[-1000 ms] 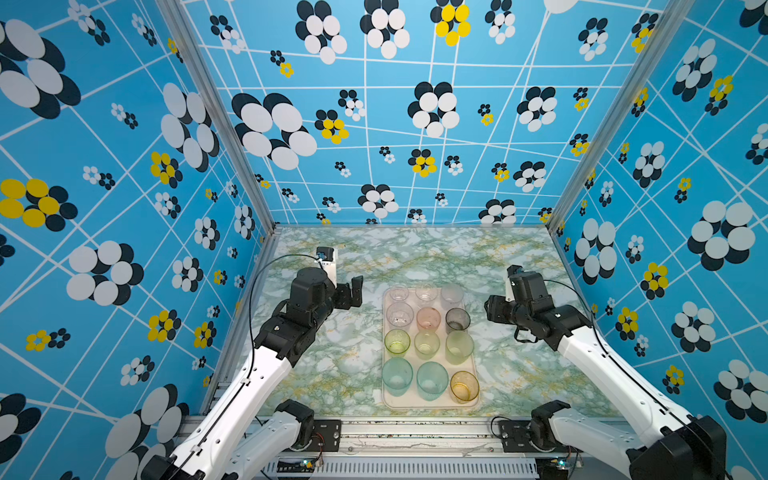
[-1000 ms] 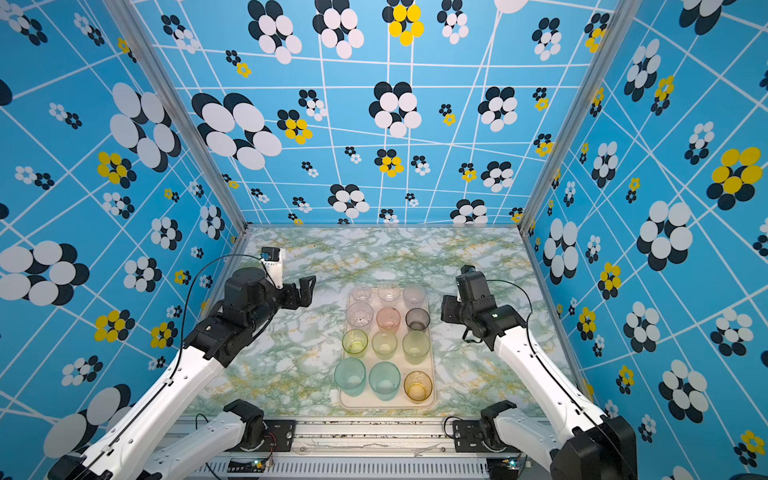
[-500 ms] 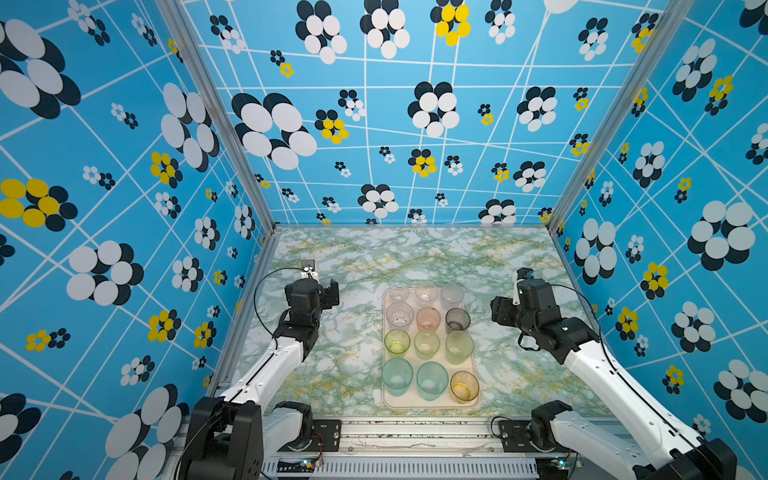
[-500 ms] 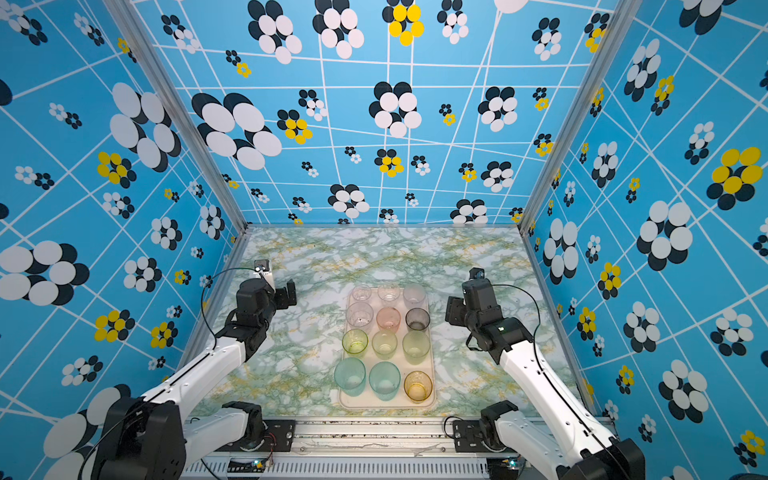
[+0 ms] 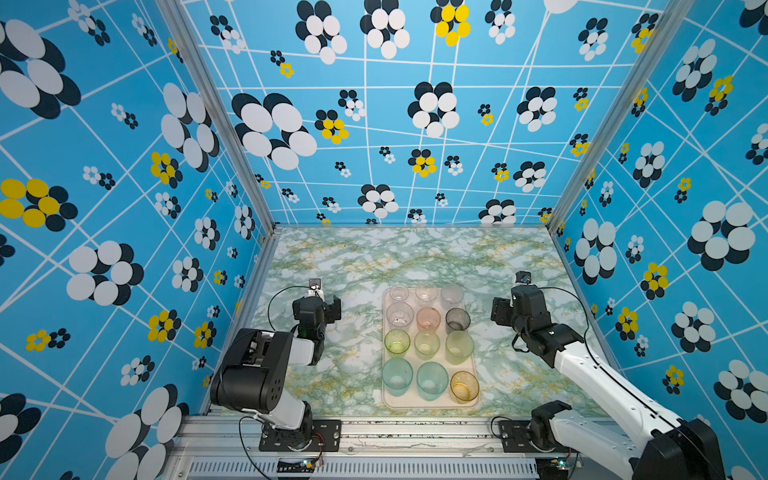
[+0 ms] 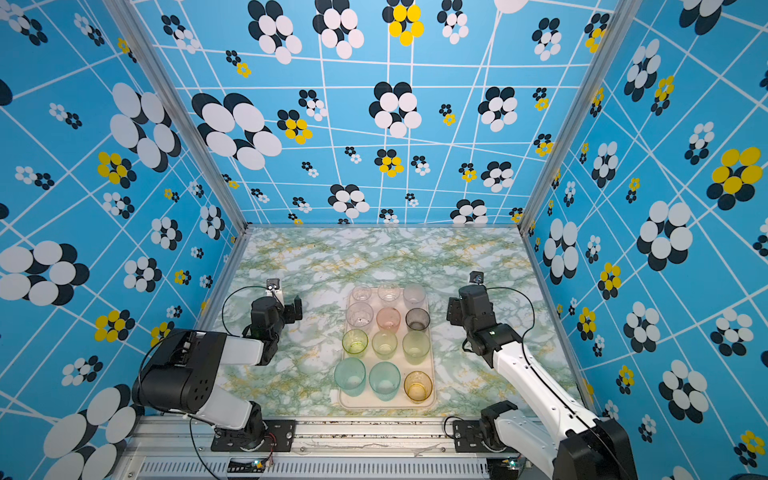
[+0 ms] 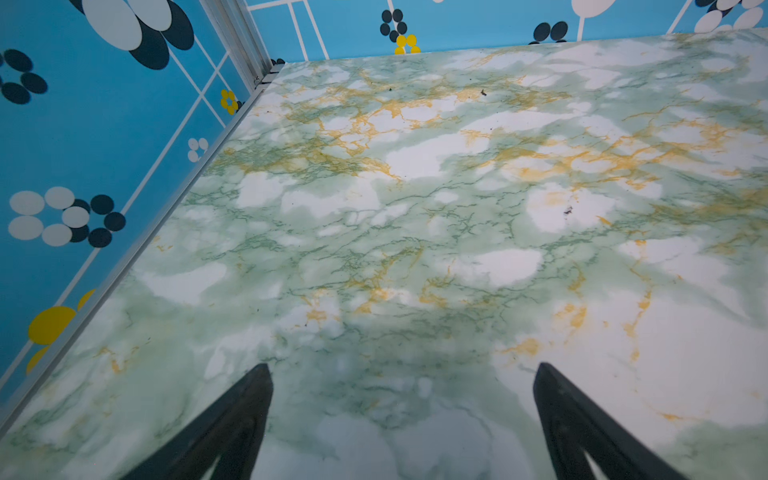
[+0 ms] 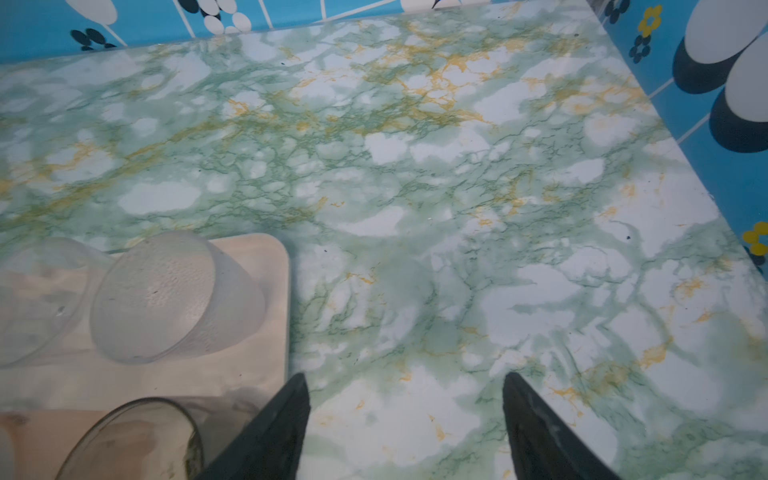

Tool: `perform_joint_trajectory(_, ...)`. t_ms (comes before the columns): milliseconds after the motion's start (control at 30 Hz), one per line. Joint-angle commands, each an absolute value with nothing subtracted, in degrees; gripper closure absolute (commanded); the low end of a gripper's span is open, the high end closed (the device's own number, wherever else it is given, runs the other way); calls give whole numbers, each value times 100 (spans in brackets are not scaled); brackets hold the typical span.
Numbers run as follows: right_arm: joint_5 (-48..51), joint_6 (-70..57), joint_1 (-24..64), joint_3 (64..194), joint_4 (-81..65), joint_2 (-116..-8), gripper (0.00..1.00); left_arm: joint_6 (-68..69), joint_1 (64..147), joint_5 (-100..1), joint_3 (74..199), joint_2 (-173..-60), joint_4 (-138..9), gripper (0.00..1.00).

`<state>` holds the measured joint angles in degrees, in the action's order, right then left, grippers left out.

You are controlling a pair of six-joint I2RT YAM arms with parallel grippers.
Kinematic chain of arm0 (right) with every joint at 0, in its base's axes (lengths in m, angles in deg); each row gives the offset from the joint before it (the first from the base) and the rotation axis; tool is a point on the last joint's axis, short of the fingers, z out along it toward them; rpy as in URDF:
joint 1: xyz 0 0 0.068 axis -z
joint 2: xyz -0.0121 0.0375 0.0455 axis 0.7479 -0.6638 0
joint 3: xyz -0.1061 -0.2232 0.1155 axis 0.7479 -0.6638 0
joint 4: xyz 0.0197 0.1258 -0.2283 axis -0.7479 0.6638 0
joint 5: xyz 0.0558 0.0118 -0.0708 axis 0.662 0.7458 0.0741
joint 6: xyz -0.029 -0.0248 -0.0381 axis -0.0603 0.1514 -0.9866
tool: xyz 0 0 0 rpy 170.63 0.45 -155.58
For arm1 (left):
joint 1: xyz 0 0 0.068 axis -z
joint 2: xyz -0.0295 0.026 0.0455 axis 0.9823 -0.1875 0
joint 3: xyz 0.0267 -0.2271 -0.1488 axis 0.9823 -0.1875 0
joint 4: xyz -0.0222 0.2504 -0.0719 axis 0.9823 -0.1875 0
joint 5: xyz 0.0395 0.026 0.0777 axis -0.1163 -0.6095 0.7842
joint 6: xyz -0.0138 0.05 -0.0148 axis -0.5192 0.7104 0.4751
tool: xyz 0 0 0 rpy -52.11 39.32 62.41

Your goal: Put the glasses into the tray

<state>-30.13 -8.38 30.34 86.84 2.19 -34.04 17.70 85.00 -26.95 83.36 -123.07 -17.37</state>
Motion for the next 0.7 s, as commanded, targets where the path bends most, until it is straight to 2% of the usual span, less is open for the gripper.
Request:
perform_joint_trajectory(0, -3919, -1380, 3189, 8413, -1170, -3732, 22, 1938, 8545, -2850, 8244, -12312, -800, 1)
perform_joint_trajectory(133, -4072, -1597, 3676, 8318, -2073, -4155, 19, 1952, 8543, -2962, 8248, -12293, -835, 1)
perform_joint_trajectory(233, -4016, -1834, 3942, 7935, -3333, -4432, 19, 1951, 8541, -2966, 8244, -12281, -856, 1)
perform_joint_trajectory(467, -3659, -2237, 4120, 7467, -5454, -5620, 18, 1960, 8543, -2982, 8231, -12291, -820, 1)
perform_joint_trajectory(567, -3506, -2326, 4128, 7461, -6035, -6111, 18, 1960, 8543, -2992, 8223, -12290, -813, 1)
perform_joint_trajectory(667, -3365, -2222, 4122, 7541, -5588, -5984, 18, 1960, 8543, -2993, 8227, -12291, -813, 1)
